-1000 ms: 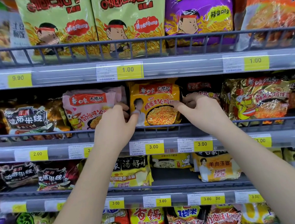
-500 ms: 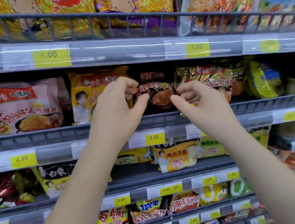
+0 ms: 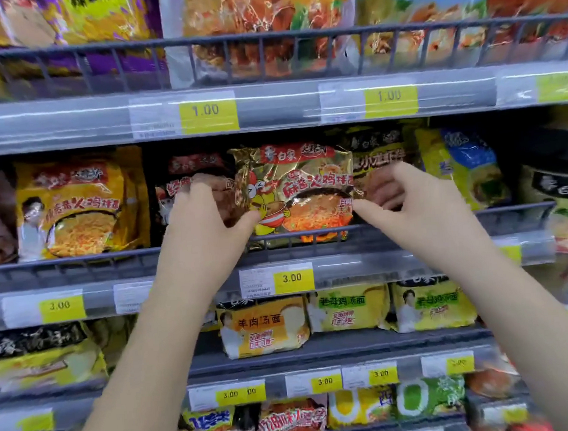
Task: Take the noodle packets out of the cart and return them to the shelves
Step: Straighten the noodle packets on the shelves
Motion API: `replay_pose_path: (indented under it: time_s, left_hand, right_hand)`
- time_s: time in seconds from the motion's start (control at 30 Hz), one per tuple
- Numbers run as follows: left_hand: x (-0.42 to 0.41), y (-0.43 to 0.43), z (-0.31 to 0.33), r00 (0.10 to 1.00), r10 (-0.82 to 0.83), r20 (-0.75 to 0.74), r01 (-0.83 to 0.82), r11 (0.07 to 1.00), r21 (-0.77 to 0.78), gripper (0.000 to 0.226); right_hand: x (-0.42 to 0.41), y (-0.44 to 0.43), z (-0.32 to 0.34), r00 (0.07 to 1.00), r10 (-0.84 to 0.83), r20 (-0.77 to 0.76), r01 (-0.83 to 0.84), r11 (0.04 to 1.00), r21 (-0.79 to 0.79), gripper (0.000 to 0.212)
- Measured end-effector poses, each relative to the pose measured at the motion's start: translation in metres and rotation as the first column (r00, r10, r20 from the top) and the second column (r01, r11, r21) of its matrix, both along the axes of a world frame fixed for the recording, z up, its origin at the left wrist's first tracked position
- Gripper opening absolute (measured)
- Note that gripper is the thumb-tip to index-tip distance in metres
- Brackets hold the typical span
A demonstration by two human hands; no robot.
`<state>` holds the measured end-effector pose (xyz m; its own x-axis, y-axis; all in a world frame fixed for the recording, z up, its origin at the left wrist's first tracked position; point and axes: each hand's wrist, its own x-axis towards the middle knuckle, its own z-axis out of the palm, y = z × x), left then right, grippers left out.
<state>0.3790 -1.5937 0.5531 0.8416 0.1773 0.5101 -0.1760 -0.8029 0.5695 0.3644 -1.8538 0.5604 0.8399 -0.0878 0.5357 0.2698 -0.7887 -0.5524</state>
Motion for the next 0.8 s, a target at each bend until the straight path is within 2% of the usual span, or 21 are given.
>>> replay_pose_path:
  time_s: [0.13,0.23,0.33,0.43,0.57,0.7,0.8]
  left_hand:
    - [0.008,0.004,0.008,0.986,-0.052,-0.160,0.053,0.999,0.002,0.053]
    - [0.012,0.002,0.020,0.972,-0.058,-0.227,0.072,0.996,0.051,0.058]
    - [0.015,0.002,0.023,0.976,-0.050,-0.214,0.065,0.996,0.064,0.054]
    - [0.017,0.000,0.019,0.986,-0.063,-0.154,0.065,0.998,0.013,0.072]
    - [0.021,0.003,0.014,0.980,-0.112,-0.165,0.116,0.993,0.018,0.059]
    - [0.022,0.010,0.016,0.980,-0.111,-0.162,0.115,0.993,0.015,0.068]
    - [0.014,0.011,0.017,0.986,-0.113,-0.121,0.116,0.993,0.015,0.053]
  right_hand:
    - [0.023,0.004,0.006,0.985,0.031,-0.168,-0.047,0.994,-0.094,0.066]
    - [0.033,0.009,0.015,0.974,0.062,-0.220,-0.094,0.985,-0.142,0.062]
    - [0.038,0.011,0.016,0.980,0.089,-0.177,-0.107,0.989,-0.098,0.059]
    - [0.039,0.012,0.011,0.985,0.094,-0.146,-0.098,0.995,-0.019,0.066]
    - [0.040,0.011,0.007,0.979,0.104,-0.173,-0.110,0.994,-0.025,0.062]
    - [0.037,0.011,0.009,0.983,0.051,-0.178,-0.059,0.998,-0.038,0.071]
    - [0.027,0.007,0.009,0.991,0.010,-0.134,-0.013,1.000,-0.028,0.063]
